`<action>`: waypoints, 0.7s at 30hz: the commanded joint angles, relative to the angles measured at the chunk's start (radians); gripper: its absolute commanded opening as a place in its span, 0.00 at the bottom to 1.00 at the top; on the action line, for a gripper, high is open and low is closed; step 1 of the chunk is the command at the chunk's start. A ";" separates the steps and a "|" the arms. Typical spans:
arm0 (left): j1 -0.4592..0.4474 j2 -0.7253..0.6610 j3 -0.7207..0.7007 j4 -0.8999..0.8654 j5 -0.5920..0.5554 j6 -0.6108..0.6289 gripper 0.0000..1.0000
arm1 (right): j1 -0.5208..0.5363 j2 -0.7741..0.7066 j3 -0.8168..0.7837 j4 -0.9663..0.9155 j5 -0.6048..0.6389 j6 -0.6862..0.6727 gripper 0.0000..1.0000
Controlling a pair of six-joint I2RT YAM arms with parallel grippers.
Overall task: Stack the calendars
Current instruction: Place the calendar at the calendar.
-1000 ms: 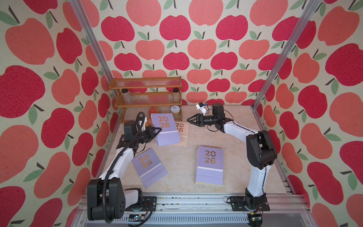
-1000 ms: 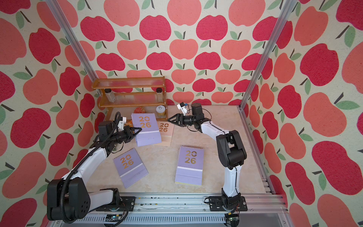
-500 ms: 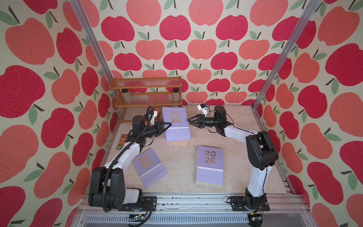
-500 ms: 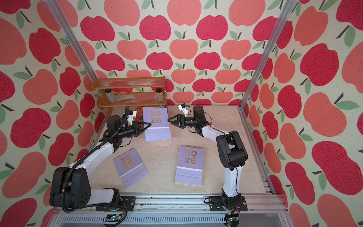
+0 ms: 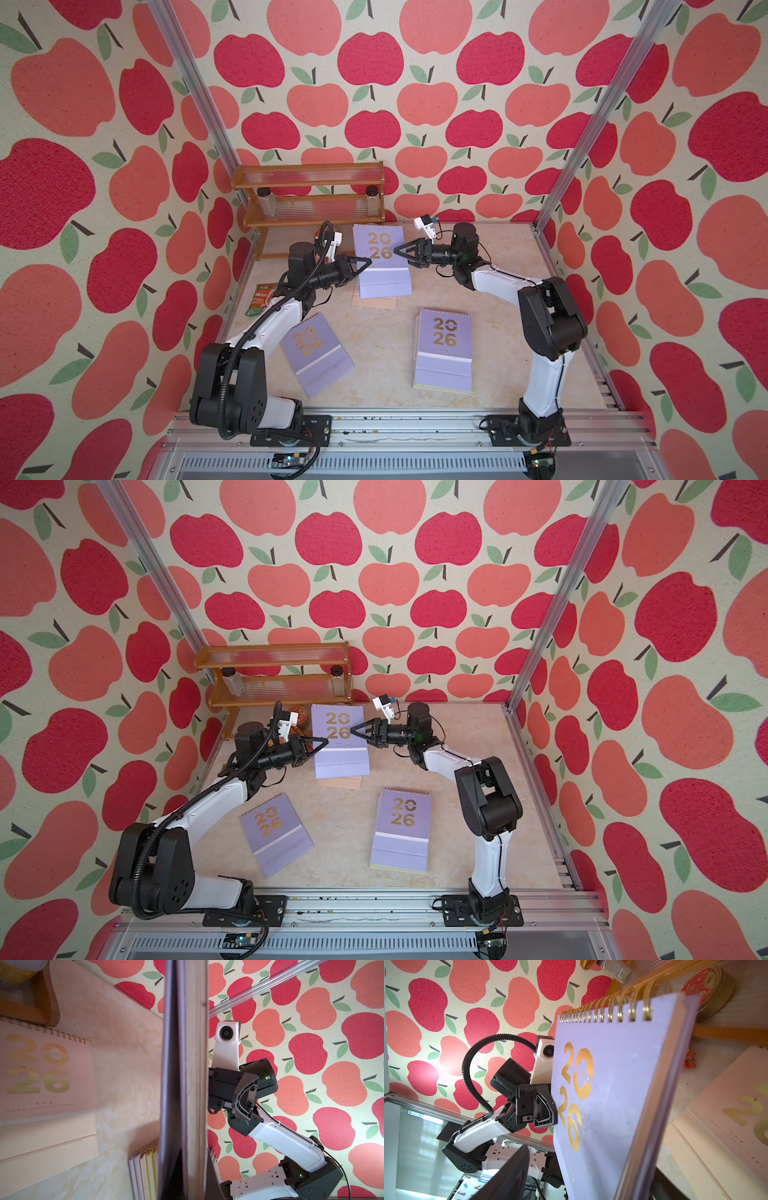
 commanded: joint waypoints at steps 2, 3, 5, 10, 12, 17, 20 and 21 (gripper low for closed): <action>-0.008 0.007 0.038 0.067 0.038 -0.003 0.00 | 0.000 0.031 0.004 0.123 -0.031 0.083 0.69; -0.009 0.008 0.038 0.067 0.038 -0.003 0.00 | -0.001 0.033 0.007 0.127 -0.034 0.086 0.66; -0.010 0.009 0.038 0.064 0.037 -0.001 0.00 | 0.002 0.036 0.010 0.126 -0.038 0.090 0.61; -0.009 0.019 0.041 0.052 0.034 0.006 0.00 | 0.001 0.042 0.005 0.147 -0.051 0.110 0.29; -0.008 0.022 0.041 0.054 0.034 0.004 0.00 | 0.000 0.044 0.004 0.158 -0.053 0.118 0.17; -0.005 0.019 0.043 0.045 0.031 0.008 0.11 | -0.001 0.044 -0.006 0.159 -0.050 0.115 0.00; -0.001 0.011 0.043 0.027 0.027 0.019 0.25 | -0.007 0.041 -0.013 0.158 -0.046 0.115 0.00; 0.003 0.004 0.043 0.021 0.027 0.022 0.29 | -0.010 0.039 -0.013 0.158 -0.048 0.114 0.00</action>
